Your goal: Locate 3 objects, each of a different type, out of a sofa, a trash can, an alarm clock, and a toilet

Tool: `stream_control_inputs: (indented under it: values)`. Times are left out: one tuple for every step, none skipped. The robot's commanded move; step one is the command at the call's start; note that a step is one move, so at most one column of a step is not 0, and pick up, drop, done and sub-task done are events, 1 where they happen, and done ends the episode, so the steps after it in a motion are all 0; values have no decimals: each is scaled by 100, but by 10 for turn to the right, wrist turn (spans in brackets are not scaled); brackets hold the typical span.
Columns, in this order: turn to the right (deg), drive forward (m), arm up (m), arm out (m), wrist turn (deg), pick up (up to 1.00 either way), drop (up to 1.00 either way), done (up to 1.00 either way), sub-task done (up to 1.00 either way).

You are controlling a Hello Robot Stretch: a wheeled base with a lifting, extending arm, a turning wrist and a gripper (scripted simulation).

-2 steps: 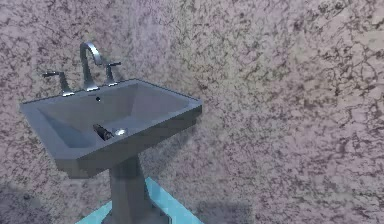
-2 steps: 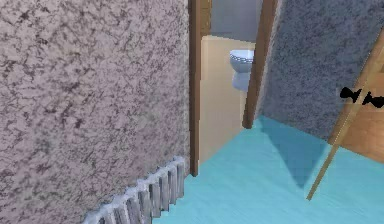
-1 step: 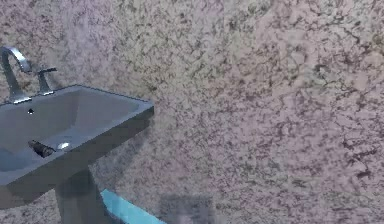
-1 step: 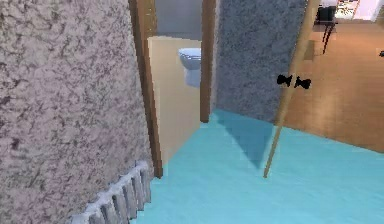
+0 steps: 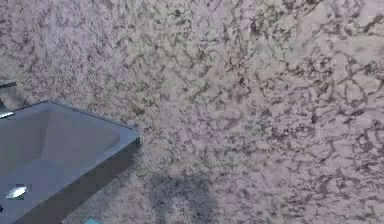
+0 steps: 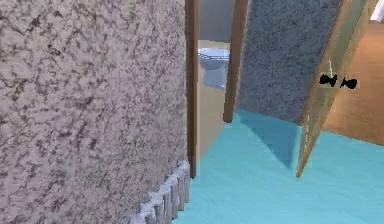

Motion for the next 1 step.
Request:
stream_control_inputs:
  values:
    - [-450,0,0,0,0,0,0,0,0]
